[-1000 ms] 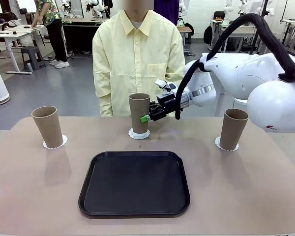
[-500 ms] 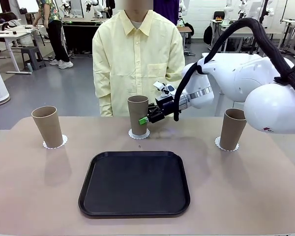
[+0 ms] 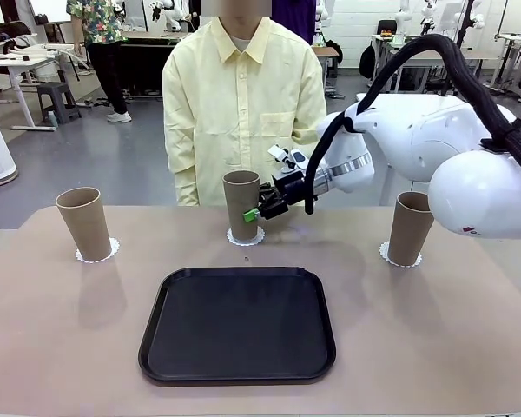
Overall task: Place coasters on the table and set cups on them.
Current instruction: Take one Reusable plastic cup from the Flat Tray and place it on a coaster set by the human.
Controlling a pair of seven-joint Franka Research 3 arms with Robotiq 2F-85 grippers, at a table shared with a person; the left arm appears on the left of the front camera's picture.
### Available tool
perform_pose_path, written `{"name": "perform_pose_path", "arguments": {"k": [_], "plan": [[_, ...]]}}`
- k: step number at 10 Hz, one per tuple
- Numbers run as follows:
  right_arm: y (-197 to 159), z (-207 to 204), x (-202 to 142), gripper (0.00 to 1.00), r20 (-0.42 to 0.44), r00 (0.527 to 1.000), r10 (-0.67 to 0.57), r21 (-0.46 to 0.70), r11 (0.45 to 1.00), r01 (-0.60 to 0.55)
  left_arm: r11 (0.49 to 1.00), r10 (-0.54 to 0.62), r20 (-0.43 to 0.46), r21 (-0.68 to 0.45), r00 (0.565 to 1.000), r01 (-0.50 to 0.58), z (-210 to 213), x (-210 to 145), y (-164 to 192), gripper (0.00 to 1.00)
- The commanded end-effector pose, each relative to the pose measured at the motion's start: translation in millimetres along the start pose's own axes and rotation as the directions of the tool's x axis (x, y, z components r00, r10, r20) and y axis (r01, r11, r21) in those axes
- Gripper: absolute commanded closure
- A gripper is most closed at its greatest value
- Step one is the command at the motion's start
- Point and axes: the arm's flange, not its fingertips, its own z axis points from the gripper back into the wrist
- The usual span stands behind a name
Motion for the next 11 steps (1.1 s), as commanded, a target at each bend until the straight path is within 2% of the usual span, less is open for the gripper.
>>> {"name": "perform_pose_path", "arguments": {"k": [1, 5, 10, 11], "plan": [[-6.6, 2.6, 1.1, 0.17, -0.008, 1.0, 0.025, 0.009, 1.0, -0.025, 1.0, -0.005, 0.006, -0.009, 1.0, 0.005, 1.2, -0.2, -1.9, 0.0], [-4.0, 2.8, -1.7, 0.17, -0.033, 0.998, 0.045, 0.007, 0.999, -0.044, 1.0, -0.005, 0.006, -0.009, 1.0, 0.005, 1.2, -0.2, -1.9, 0.0], [-3.2, 5.0, -7.7, 0.17, -0.022, 0.998, 0.053, 0.021, 0.998, -0.052, 1.0, -0.005, 0.006, -0.009, 1.0, 0.005, 1.2, -0.2, -1.9, 0.0], [-3.8, 5.5, -8.5, 0.0, -0.021, 0.998, 0.052, 0.021, 0.998, -0.052, 1.0, -0.005, 0.006, -0.009, 1.0, 0.005, 1.2, -0.2, -1.9, 0.0]]}}
